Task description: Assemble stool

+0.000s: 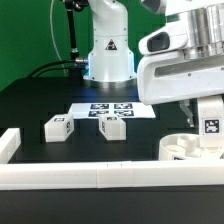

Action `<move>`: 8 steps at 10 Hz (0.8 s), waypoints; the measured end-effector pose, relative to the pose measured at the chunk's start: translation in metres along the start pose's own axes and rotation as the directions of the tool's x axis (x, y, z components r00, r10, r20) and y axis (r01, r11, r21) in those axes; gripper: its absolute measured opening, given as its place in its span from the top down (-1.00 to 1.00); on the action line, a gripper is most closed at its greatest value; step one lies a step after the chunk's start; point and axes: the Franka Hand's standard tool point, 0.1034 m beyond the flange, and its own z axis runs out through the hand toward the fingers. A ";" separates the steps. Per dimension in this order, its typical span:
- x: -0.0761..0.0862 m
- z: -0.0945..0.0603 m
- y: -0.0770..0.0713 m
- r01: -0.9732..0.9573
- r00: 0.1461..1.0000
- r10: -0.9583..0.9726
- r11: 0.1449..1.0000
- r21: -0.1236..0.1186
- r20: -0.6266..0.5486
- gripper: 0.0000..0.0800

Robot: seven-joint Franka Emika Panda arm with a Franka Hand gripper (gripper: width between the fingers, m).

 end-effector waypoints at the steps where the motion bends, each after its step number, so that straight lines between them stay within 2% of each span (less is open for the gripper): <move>1: 0.000 0.000 -0.001 -0.082 0.997 0.082 0.997 -0.003 -0.001 0.14; 3: -0.001 0.001 -0.001 -0.077 0.997 0.077 0.997 -0.005 -0.001 0.14; 4: -0.001 0.001 -0.001 -0.074 0.997 0.074 0.997 -0.005 0.000 -0.30; 5: -0.001 0.001 -0.001 -0.069 0.998 0.069 0.998 -0.005 0.000 -0.52; 6: -0.002 0.000 -0.002 -0.064 0.998 0.064 0.998 -0.004 0.007 -0.52; 8: -0.005 -0.014 -0.008 -0.045 0.998 0.045 0.999 -0.005 0.032 -0.62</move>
Offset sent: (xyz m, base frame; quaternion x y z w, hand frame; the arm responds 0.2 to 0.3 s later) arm 0.0000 0.0000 0.0000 0.0000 0.0000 0.0000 1.0000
